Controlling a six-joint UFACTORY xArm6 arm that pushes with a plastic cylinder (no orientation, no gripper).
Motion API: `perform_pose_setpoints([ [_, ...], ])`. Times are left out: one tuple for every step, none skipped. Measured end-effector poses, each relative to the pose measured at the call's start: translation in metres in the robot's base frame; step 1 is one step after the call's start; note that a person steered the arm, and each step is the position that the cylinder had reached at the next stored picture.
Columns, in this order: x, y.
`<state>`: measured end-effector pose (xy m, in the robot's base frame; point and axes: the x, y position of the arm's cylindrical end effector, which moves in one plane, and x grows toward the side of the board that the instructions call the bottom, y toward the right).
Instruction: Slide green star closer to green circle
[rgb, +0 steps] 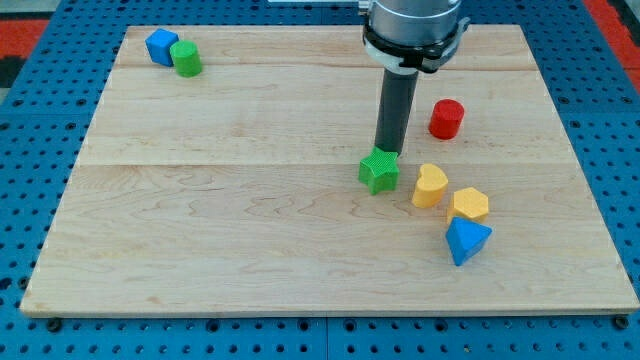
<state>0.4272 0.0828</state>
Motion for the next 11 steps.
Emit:
perform_pose_setpoints([
  [0.0,0.039],
  [0.023,0.007],
  [0.033,-0.066],
  [0.045,-0.129],
  [0.06,-0.1],
  [0.075,-0.165],
  [0.068,-0.254],
  [0.036,-0.268],
  [-0.028,-0.28],
  [-0.082,-0.285],
  [-0.109,-0.286],
])
